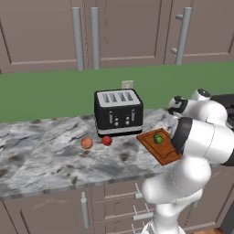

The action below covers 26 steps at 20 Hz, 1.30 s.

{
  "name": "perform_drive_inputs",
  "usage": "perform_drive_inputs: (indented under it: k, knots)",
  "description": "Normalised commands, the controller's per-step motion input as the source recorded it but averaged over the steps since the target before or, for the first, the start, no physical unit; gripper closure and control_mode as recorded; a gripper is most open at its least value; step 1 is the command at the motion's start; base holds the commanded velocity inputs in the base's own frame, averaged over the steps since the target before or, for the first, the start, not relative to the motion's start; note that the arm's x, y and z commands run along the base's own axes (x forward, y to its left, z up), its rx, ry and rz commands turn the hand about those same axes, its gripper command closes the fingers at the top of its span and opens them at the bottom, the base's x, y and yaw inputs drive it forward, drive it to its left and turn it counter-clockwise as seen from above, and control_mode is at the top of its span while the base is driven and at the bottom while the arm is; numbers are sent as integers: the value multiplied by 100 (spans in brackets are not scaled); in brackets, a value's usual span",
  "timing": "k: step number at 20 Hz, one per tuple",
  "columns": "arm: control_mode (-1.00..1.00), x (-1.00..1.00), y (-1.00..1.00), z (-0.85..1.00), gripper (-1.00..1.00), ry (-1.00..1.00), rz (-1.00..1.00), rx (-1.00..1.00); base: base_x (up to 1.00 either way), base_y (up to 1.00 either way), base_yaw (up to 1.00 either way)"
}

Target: Place the avocado, onion, tomato, and bell pepper on the cutting board.

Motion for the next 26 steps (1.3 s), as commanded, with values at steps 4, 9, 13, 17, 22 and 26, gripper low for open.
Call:
perform_drive_inputs:
  k: [4,9,13,17,22,26]
  knots:
    - [-100,-2,45,0,100,0,0,-2,0,0,0]
    - [-100,-5,36,-5,100,0,0,-1,0,0,0]
    - [-100,-2,6,-38,100,4,0,0,0,0,0]
    - [-100,0,16,-33,100,5,0,0,0,0,0]
    - [-100,0,10,-18,100,1,0,0,0,0,0]
    - [-100,0,3,-12,100,0,0,0,0,0,0]
